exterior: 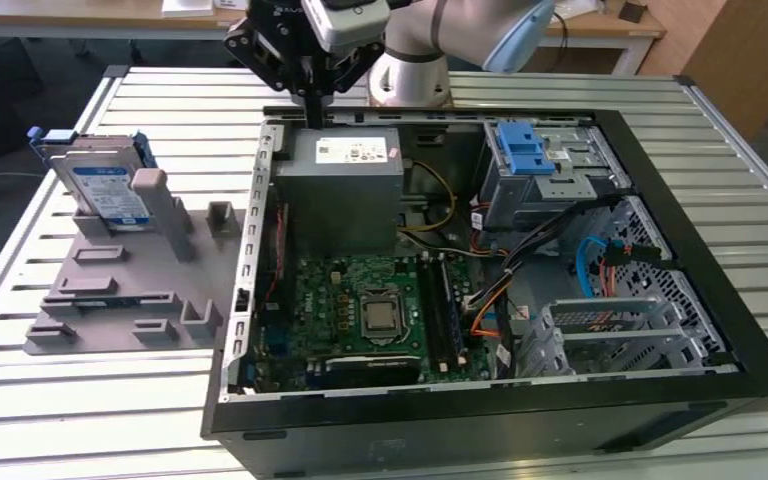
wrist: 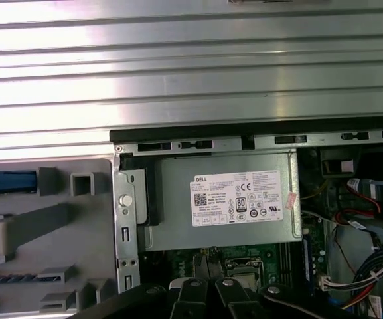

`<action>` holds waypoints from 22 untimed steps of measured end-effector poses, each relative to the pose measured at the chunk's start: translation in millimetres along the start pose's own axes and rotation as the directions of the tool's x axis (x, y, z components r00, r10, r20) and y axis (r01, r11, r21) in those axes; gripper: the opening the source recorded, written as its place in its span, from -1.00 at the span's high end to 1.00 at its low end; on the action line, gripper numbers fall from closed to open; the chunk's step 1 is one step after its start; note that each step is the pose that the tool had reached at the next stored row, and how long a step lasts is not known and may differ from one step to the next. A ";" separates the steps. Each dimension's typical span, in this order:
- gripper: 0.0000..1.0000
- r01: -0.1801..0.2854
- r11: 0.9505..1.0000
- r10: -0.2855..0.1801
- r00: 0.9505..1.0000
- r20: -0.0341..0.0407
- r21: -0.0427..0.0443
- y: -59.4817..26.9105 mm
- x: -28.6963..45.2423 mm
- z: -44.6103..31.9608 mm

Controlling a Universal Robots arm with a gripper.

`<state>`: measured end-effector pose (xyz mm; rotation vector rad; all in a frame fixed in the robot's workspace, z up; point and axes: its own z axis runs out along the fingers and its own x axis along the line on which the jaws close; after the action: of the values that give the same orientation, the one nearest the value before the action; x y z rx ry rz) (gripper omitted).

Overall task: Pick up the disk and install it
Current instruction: 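Reach for the disk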

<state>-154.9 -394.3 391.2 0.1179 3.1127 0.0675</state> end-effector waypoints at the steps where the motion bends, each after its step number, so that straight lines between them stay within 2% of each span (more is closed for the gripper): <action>1: 0.79 0.000 1.000 0.000 1.000 0.000 0.000 0.2 1.3 0.1; 16: 0.79 0.000 1.000 0.000 1.000 0.000 0.000 1.9 26.0 0.7; 22: 0.79 0.000 1.000 0.000 1.000 0.000 0.000 6.1 34.0 0.7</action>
<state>-188.3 -385.6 389.9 0.1179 3.1129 0.0676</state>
